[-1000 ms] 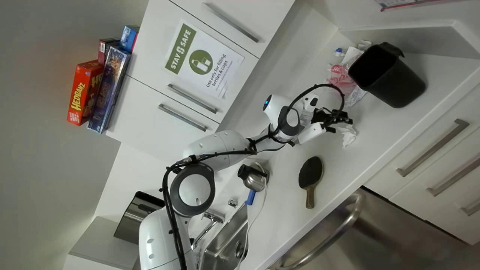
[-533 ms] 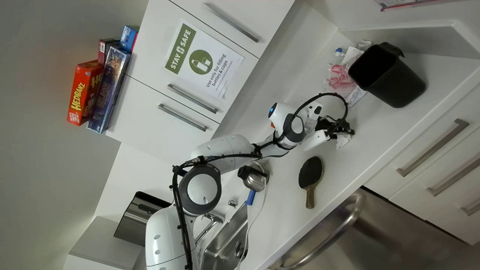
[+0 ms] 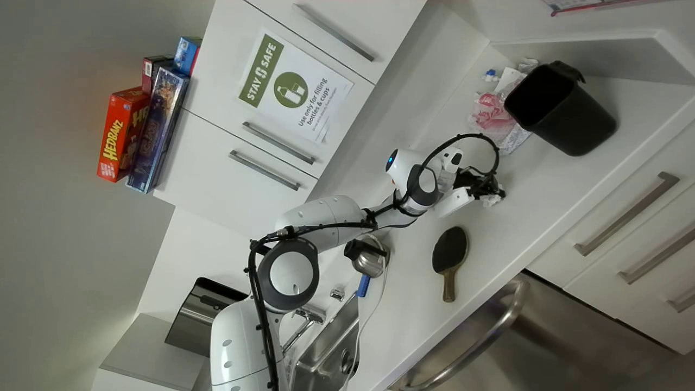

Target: Put the white crumpled paper in the black bin

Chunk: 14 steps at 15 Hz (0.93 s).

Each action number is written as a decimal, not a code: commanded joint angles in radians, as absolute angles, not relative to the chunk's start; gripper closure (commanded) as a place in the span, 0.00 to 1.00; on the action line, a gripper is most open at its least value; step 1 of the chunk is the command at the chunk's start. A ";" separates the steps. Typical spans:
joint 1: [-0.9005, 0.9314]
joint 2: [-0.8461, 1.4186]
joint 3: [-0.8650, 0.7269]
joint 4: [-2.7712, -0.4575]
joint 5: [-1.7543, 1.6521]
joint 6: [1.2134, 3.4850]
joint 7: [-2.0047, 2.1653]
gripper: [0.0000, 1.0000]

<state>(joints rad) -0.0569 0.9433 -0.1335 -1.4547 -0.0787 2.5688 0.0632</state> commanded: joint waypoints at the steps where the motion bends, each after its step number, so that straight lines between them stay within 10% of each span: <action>1: -0.046 0.890 -0.178 -1.491 -0.091 2.577 0.105 0.97; 14: -0.133 0.735 -0.317 -1.402 -0.067 2.557 0.276 0.99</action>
